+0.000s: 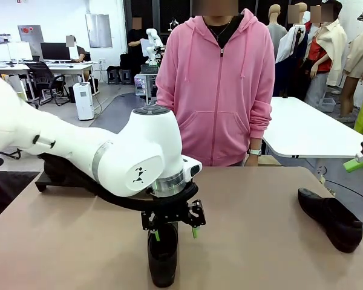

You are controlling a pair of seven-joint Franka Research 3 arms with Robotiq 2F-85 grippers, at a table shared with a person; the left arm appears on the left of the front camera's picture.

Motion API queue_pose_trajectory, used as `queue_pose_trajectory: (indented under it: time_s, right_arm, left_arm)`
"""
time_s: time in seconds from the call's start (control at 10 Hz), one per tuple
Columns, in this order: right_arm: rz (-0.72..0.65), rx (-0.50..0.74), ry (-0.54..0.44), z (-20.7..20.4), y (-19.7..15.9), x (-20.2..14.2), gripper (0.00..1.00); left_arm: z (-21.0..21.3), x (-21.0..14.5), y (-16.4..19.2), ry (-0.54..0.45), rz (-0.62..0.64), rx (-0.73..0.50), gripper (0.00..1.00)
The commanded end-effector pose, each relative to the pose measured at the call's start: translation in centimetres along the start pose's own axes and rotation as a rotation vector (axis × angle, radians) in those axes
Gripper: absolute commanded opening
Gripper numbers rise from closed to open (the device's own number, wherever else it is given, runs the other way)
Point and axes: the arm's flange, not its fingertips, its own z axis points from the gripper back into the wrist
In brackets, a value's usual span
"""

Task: Organize the shoes by placing them on the stand.
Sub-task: Place the Shoe from the middle of the table onto the Shoes Stand.

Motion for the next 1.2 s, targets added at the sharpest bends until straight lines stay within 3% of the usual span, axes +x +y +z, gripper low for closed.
queue_pose_trajectory:
  time_s: [0.0, 0.3, 0.4, 0.5, 1.1]
  right_arm:
    - [0.012, 0.018, -0.003, 0.1, 0.0, -0.1, 1.00]
    - [0.012, 0.018, -0.003, 0.1, 0.0, -0.1, 1.00]
    - [0.012, 0.018, -0.003, 0.1, 0.0, -0.1, 1.00]
    - [0.012, 0.018, -0.003, 0.1, 0.0, -0.1, 1.00]
    - [0.012, 0.018, -0.003, 0.1, 0.0, -0.1, 1.00]
  left_arm:
    - [-1.5, 1.5, -1.6, 0.030, 0.041, 0.020, 1.00]
    - [-3.8, 2.6, -1.3, 0.107, 0.110, 0.060, 1.00]
    - [-4.2, 2.7, -1.2, 0.117, 0.095, 0.094, 0.41]
    - [-4.3, 2.7, -1.4, 0.103, 0.089, 0.086, 0.00]
    - [-4.6, 2.7, -1.1, 0.107, 0.085, 0.097, 0.00]
